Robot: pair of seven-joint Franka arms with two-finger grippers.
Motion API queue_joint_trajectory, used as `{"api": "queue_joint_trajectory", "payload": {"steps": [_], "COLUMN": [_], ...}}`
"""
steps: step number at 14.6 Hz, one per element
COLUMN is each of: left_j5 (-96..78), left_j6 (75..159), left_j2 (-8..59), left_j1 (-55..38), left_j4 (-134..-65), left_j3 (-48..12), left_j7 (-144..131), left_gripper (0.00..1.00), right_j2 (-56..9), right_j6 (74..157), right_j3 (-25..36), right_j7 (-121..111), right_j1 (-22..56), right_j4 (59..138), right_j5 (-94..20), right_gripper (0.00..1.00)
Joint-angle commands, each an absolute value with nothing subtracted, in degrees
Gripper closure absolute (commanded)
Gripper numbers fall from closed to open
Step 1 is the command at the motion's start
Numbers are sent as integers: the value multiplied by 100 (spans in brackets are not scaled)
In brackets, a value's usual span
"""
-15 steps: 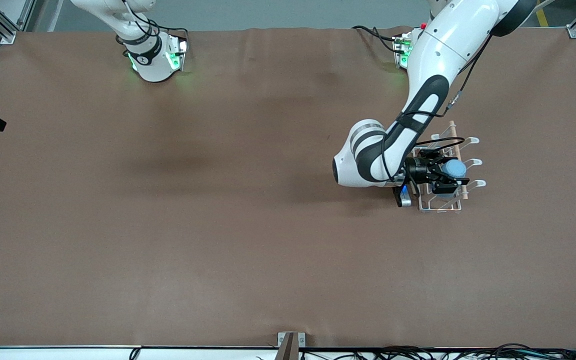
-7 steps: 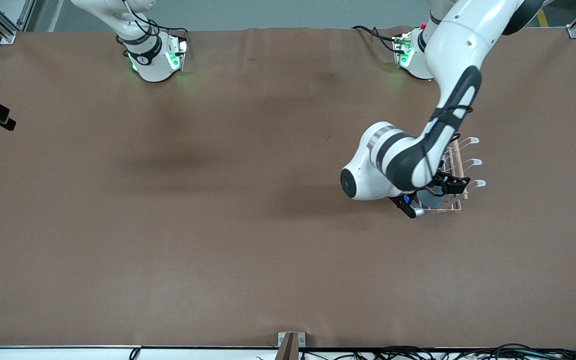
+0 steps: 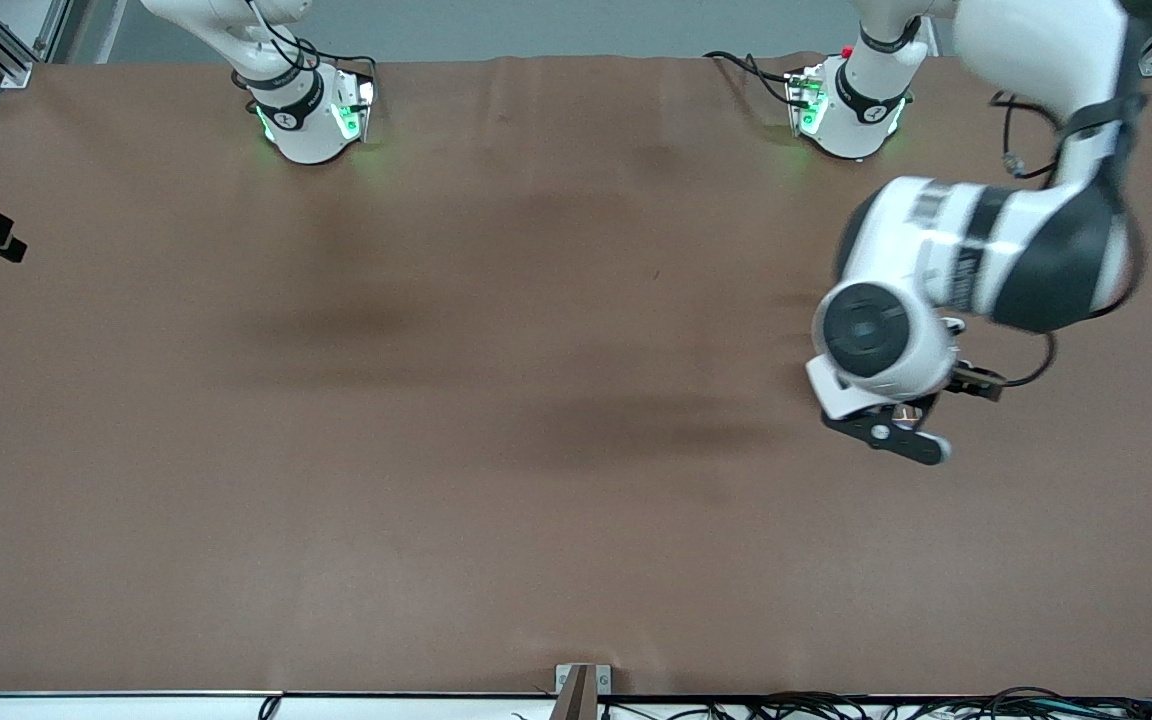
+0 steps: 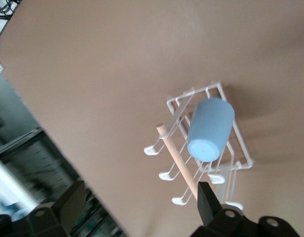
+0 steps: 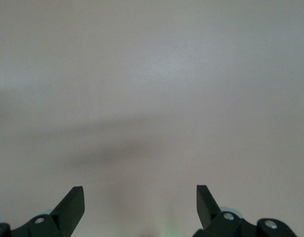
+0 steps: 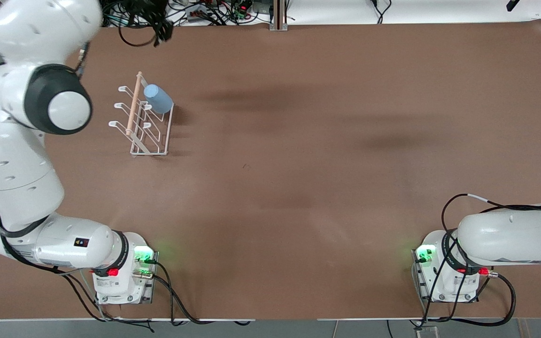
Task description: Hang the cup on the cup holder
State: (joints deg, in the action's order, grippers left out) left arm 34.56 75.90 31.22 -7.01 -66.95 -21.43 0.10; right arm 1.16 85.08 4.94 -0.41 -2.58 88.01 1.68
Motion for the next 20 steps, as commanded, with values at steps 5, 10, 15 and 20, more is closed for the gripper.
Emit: {"api": "queue_joint_trajectory", "payload": {"steps": [5, 10, 15, 20], "left_j5": [2228, 1119, -61, 70], "left_j6": [7866, 7928, 8033, 8664], "left_j2": [1996, 1364, 222, -859], "left_j1": [68, 440, -236, -264], "left_j4": [-6767, -6872, -8013, -9497], "left_j3": [-2180, -1901, -239, -220], "left_j7": [-263, -272, -167, -158], "left_gripper": [0, 0, 0, 0], "right_j2": [272, 272, 272, 272], "right_j6": [8604, 8587, 8578, 8587], "right_j3": [545, 318, 132, 132], "right_j7": [44, 44, 44, 44], "right_j1": [-132, -333, -431, -439], "right_j4": [8947, 8947, 8956, 8965], "right_j5": [281, 264, 264, 264], "right_gripper": [0, 0, 0, 0]}}
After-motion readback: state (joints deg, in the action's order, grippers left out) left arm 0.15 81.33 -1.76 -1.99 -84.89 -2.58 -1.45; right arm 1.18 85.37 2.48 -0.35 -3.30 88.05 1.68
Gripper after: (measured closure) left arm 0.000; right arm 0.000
